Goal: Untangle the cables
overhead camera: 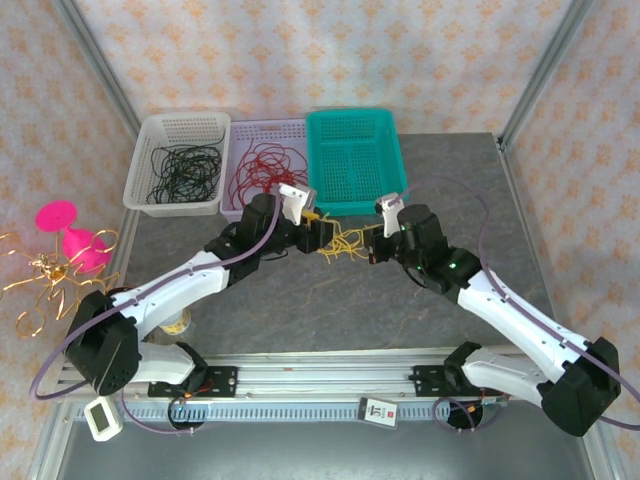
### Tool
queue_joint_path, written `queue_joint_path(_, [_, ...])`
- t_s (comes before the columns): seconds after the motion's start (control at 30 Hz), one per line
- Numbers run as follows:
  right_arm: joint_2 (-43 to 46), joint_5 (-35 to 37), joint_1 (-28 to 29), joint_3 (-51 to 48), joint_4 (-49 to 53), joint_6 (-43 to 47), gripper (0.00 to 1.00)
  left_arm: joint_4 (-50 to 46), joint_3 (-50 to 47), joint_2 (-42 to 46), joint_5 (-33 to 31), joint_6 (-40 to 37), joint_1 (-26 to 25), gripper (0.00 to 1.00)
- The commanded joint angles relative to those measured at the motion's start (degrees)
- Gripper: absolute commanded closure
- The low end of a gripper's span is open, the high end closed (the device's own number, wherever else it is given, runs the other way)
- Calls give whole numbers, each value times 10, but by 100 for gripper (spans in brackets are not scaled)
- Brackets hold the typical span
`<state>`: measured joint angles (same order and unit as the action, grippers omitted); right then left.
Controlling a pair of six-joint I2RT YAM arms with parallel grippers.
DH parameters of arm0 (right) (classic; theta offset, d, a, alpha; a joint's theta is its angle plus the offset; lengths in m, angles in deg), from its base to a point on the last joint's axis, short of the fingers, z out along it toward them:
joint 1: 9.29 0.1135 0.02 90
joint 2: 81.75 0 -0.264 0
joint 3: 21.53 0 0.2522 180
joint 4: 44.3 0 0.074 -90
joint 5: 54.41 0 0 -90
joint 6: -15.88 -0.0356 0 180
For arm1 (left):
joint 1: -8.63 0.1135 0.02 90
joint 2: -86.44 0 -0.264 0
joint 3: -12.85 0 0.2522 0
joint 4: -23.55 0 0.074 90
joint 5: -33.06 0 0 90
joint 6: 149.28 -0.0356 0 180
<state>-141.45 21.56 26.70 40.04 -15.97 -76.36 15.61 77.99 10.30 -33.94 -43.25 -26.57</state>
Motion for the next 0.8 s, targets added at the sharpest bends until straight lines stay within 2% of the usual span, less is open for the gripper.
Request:
queue_joint_path(0.0, [18,27,5,-10,-19,9,95,-29,1,-22,6,5,4,58])
queue_joint_path(0.07, [25,42,5,-12,-29,8,95,-10,-27,-37,-23,30,4,75])
queue_joint_path(0.17, [39,67,5,-12,-41,6,95,45,-81,-48,-54,78,4,86])
queue_joint_path(0.3, [54,66,5,-8,-53,10,95,111,-146,-56,-64,138,4,88])
queue_joint_path(0.43, [51,39,5,-4,-56,12,95,204,-206,-49,-21,196,2,88])
queue_joint_path(0.63, [39,68,5,12,-49,7,96,178,-241,-2,-47,204,-3,91])
queue_joint_path(0.73, [34,127,5,39,-28,14,98,174,-275,18,-72,219,-3,100])
queue_joint_path(0.77, [33,149,5,49,-22,20,99,175,-287,22,-77,223,-3,100])
